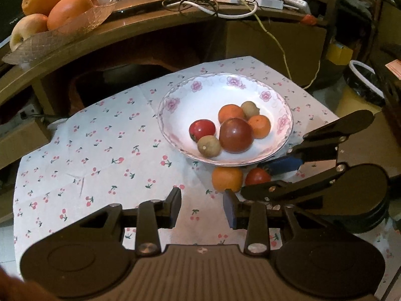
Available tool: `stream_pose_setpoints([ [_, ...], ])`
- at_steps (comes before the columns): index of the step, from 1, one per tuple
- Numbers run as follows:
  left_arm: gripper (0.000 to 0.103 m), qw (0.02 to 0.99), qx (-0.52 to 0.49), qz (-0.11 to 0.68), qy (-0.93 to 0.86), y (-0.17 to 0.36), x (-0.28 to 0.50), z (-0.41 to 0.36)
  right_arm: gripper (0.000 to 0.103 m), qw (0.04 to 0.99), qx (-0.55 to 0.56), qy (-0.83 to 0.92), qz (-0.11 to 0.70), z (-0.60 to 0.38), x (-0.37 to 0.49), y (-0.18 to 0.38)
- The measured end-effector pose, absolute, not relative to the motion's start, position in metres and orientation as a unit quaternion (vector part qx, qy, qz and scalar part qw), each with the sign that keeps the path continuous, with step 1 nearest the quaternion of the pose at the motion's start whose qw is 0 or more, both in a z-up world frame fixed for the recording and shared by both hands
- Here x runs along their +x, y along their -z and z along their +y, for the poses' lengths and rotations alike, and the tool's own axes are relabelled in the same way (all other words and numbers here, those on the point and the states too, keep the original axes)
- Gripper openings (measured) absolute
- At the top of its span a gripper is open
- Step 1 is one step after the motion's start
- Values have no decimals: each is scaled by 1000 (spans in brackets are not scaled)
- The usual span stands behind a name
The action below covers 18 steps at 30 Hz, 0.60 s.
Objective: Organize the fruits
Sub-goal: 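Grasp the tangerine beside the plate with the left tool while the right tool grasps the red tomato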
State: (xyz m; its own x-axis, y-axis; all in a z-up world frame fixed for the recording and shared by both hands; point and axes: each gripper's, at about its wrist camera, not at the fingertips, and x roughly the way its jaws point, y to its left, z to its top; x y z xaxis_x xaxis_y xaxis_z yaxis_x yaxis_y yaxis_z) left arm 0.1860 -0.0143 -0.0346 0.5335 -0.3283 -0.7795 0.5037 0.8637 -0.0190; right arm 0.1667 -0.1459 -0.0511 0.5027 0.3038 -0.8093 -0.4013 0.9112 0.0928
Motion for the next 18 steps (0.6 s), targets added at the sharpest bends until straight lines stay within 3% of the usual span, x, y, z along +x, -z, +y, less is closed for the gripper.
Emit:
stream_pose_setpoints([
  [14, 43, 870, 103, 421, 236, 62, 196, -54, 30, 864, -38, -169, 473, -183, 153, 42],
  [18, 38, 876, 102, 411, 230, 63, 195, -58, 30, 862, -38, -165, 477, -192, 151, 44],
])
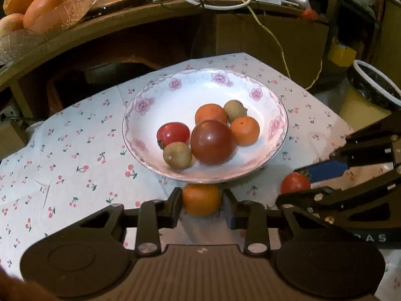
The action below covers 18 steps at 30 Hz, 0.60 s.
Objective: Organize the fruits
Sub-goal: 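Grasp the tangerine beside the plate with the left tool while the right tool grasps the red tomato, then carry the tangerine in the left tool over the plate while the right tool carries the tomato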
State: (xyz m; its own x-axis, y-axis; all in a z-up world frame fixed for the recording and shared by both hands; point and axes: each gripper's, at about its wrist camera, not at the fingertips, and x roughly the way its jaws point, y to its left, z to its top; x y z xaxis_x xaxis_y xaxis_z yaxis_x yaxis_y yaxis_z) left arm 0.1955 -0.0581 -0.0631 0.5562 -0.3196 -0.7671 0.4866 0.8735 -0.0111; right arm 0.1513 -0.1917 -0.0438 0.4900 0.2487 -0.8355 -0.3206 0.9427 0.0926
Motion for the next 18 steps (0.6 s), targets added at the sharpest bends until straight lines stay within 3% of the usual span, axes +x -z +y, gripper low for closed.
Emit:
stream_pose_setpoints([
  [18, 38, 866, 133, 436, 207, 59, 113, -28, 30, 861, -63, -174, 474, -180, 108, 43],
])
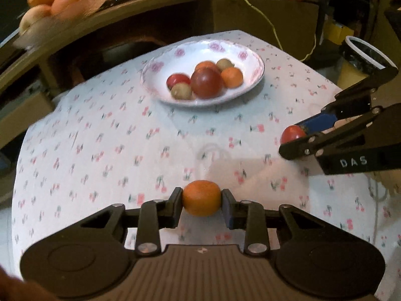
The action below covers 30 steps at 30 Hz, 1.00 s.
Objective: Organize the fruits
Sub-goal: 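Carry the tangerine in the left tool over the plate while the right tool carries the tomato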
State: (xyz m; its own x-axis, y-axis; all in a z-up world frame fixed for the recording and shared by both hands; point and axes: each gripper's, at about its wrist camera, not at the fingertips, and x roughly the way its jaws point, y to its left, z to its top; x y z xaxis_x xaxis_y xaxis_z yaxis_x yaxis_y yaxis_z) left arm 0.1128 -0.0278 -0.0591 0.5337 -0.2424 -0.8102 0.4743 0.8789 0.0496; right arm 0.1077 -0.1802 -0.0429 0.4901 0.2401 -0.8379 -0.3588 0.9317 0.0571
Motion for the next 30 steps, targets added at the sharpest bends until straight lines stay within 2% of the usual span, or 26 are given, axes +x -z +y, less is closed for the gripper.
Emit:
stream_pose_setpoints([
  [7, 42, 873, 145, 412, 216, 62, 97, -20, 34, 863, -79, -168, 470, -170, 85, 43],
  [10, 45, 873, 150, 409, 218, 61, 93, -17, 42, 864, -77, -164, 470, -173, 79, 41],
  [11, 45, 873, 150, 410, 218, 61, 92, -16, 48, 865, -74, -162, 469, -175, 76, 39],
  [14, 48, 872, 150, 410, 220, 61, 90, -15, 53, 871, -68, -161, 459, -180, 69, 36],
  [26, 58, 875, 161, 397, 225, 64, 92, -20, 54, 871, -69, -199, 444, -165, 76, 43],
  [30, 58, 877, 159, 394, 226, 64, 93, -19, 52, 869, -78, -203, 444, -157, 79, 47],
])
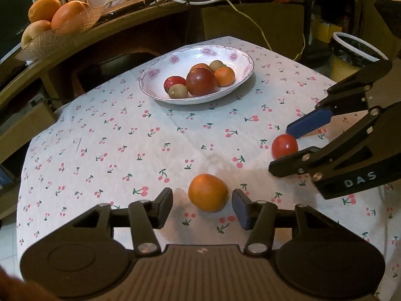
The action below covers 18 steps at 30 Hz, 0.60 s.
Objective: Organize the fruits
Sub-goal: 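Carry the tangerine in the left tool over the plate while the right tool carries the tomato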
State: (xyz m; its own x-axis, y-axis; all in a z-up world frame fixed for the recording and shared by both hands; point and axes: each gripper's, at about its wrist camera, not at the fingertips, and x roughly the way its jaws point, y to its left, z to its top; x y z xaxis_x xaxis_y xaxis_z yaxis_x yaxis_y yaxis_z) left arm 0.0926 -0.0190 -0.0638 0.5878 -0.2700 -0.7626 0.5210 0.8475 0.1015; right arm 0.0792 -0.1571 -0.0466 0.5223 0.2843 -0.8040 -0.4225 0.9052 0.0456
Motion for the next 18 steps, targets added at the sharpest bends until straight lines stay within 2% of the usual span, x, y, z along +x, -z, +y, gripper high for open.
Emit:
stream_pose_setpoints([
  [3, 56, 879, 161, 389, 225, 64, 91, -19, 41, 866, -79, -199, 452, -153, 81, 47],
  [5, 43, 877, 154, 393, 228, 64, 91, -19, 36, 866, -82, -194, 454, -152, 80, 47],
  [7, 39, 876, 153, 397, 228, 63, 91, -20, 35, 866, -82, -189, 456, -152, 78, 47],
  [18, 39, 883, 130, 394, 220, 46, 100, -26, 34, 881, -62, -169, 437, -157, 84, 30],
])
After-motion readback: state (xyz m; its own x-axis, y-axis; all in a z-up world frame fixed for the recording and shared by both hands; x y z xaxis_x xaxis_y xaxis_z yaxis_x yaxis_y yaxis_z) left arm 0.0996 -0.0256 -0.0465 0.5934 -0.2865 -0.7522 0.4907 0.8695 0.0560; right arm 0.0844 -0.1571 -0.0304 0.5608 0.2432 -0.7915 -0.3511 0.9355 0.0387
